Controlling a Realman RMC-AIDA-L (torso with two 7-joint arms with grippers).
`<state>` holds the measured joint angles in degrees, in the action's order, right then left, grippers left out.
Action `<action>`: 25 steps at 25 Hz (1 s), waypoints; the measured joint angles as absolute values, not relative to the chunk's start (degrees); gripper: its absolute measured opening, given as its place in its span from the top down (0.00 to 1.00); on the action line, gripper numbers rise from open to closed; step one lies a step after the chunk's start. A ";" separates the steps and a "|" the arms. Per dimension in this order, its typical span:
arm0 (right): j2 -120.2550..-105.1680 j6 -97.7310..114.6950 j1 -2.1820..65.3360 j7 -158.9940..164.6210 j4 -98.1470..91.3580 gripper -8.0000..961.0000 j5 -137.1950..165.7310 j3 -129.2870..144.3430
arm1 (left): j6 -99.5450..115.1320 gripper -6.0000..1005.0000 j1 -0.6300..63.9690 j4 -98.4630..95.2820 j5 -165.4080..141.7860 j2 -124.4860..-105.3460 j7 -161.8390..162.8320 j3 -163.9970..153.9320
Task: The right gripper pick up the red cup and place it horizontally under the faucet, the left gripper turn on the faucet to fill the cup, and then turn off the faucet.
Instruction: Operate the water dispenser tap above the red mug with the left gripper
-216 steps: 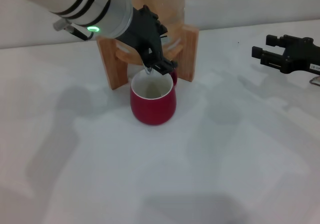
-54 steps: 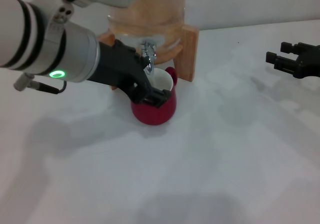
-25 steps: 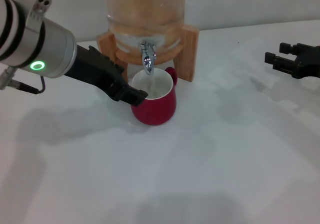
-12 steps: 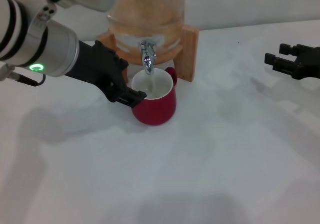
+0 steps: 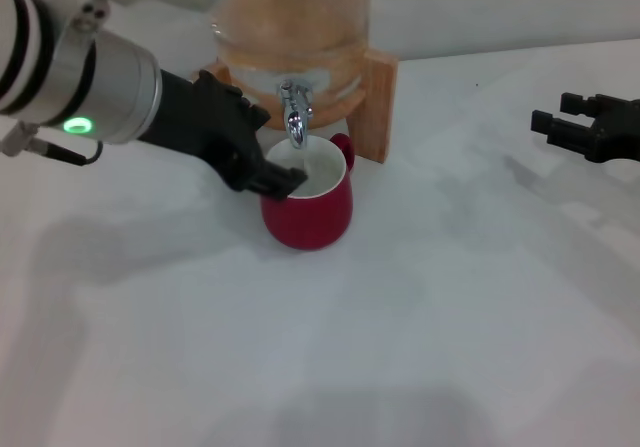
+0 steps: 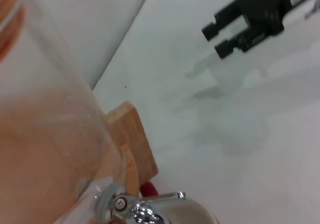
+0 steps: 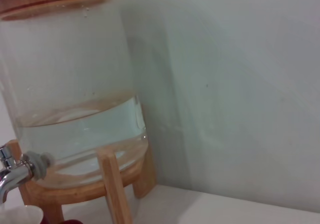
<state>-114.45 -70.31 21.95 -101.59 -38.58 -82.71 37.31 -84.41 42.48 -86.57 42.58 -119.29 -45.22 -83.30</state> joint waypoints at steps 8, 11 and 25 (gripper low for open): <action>-114.26 -69.71 22.31 -101.60 -38.58 0.40 -82.73 37.26 | -86.16 0.21 46.83 -81.06 44.18 -119.10 -35.44 -78.29; -114.26 -69.69 22.42 -101.60 -38.58 0.40 -82.73 37.26 | -86.23 0.21 47.50 -80.13 44.04 -119.11 -35.39 -78.35; -114.25 -68.99 22.33 -101.60 -38.52 0.40 -82.70 37.26 | -85.60 0.21 50.72 -75.02 44.13 -119.33 -36.17 -78.49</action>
<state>-114.25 -68.99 22.33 -101.60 -38.52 -82.70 37.26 -85.60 50.72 -75.02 44.13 -119.33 -36.17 -78.49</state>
